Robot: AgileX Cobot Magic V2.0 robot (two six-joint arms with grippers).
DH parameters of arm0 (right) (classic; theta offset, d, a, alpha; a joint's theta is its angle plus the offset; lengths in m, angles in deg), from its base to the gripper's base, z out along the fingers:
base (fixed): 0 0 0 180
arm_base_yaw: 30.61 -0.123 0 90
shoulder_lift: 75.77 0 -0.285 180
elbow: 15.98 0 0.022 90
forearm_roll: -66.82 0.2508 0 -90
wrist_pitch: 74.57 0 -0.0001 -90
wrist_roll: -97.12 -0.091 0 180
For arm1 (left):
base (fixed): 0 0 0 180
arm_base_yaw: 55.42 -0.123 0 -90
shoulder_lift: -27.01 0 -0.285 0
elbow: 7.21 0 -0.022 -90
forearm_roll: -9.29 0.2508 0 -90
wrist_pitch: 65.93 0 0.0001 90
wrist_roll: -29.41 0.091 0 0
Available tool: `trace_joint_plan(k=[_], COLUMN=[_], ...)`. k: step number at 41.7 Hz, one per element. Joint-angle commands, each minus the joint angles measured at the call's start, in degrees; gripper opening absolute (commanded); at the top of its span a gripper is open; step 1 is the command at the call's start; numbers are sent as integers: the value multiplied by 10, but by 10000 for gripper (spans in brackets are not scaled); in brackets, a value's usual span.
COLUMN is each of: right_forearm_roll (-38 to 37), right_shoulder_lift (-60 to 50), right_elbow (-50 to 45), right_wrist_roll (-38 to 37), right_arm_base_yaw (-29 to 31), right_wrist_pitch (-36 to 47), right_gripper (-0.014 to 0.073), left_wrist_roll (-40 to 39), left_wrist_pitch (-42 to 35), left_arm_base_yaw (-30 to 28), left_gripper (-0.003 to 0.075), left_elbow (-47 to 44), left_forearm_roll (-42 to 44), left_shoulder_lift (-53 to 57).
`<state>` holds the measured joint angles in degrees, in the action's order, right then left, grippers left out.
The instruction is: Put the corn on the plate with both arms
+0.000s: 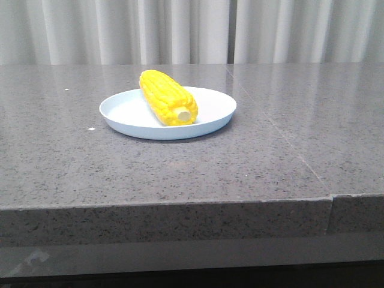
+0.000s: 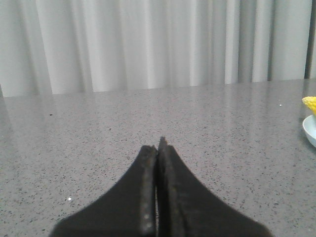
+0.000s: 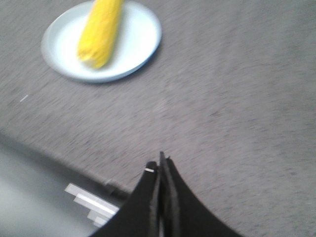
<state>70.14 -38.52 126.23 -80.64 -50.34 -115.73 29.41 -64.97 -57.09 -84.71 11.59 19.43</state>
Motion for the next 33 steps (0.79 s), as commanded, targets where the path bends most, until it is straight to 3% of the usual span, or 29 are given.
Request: trace_joint_plan(k=[1,10,17,25,33], right_forearm_roll=[-5,-5,-4,0,1], right_shoulder_lift=[-61,-220,-286,-308,-308], right_elbow=[-62,-255,-350,-399,-401], right_wrist_roll=[4,4,4,3,3], right_arm_base_yaw=[64,157,183,192,197], right_wrist_pitch=[147,309,385,431,427], right_gripper=[-67,-67,-67,-67,-67], left_wrist_roll=[-5,-5,-5,-5,-5], left_wrist_pitch=[-46,-46,-46,-46,-46], left_arm_base_yaw=[3,3,3,3,3], left_gripper=[-20,-20,-20,-20,-20], left_elbow=[-2,-2,-2,-2,-2], left_forearm_roll=[-5,-5,-5,-5,-5], left_shoulder_lift=[11,11,11,11,11])
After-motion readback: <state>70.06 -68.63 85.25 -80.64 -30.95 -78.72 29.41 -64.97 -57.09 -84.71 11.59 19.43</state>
